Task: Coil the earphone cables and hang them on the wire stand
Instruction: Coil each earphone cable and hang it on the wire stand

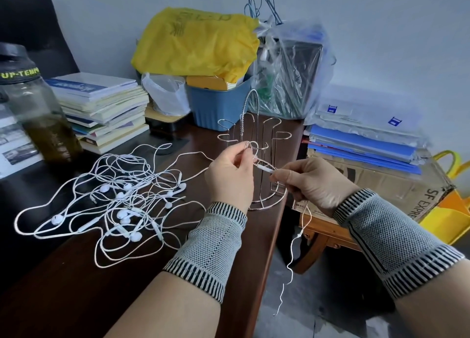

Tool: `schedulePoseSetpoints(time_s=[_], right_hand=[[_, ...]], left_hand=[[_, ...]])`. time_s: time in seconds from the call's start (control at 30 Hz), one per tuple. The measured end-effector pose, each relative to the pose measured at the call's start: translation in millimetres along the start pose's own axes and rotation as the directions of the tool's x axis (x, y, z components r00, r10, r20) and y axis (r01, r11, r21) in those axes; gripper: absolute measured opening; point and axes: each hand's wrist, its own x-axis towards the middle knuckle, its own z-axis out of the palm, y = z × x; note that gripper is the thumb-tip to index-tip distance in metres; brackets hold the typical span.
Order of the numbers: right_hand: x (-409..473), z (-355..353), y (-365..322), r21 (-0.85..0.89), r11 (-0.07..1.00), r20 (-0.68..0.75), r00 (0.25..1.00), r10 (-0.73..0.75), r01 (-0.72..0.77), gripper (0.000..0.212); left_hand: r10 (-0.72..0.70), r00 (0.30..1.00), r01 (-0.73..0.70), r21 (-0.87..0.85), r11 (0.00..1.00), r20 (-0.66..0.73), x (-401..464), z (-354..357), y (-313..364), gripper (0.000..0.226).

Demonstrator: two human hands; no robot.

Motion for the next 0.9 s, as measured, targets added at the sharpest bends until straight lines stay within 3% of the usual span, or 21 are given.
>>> schedulePoseSetpoints(time_s=[0.1, 0.23, 0.4, 0.57, 0.7, 0.9], right_hand=[[7, 9, -1, 0.091, 0.996, -0.069, 0.998, 0.013, -0.007, 0.019], [14, 13, 4, 0.016, 0.998, -0.210, 0.976, -0.052, 0.057, 0.015], [9, 1, 12, 0.041, 0.997, -0.312, 0.949, -0.046, 0.062, 0.019], [14, 3, 13, 0.180, 0.983, -0.270, 0.962, 0.029, 0.021, 0.017], [19, 10, 11, 0.095, 0.995, -0.236, 0.972, -0.005, 0.028, 0.024], [13, 18, 9, -0.216, 0.975, -0.162, 0.982, -0.094, 0.058, 0.029]], left_hand=[[0.033, 0.999, -0.033, -0.012, 0.999, -0.002, 4, 0, 2, 0.020], [0.069, 0.997, -0.071, 0.040, 0.997, 0.040, 4, -7, 1, 0.017], [0.110, 0.989, -0.123, 0.135, 0.983, 0.098, -1, -12, -1, 0.023], [0.158, 0.977, -0.186, 0.205, 0.961, 0.144, -5, -15, -3, 0.026], [0.174, 0.973, -0.208, 0.256, 0.944, 0.151, -5, -16, -3, 0.029], [0.179, 0.980, -0.196, 0.241, 0.951, 0.089, -1, -13, -6, 0.024]])
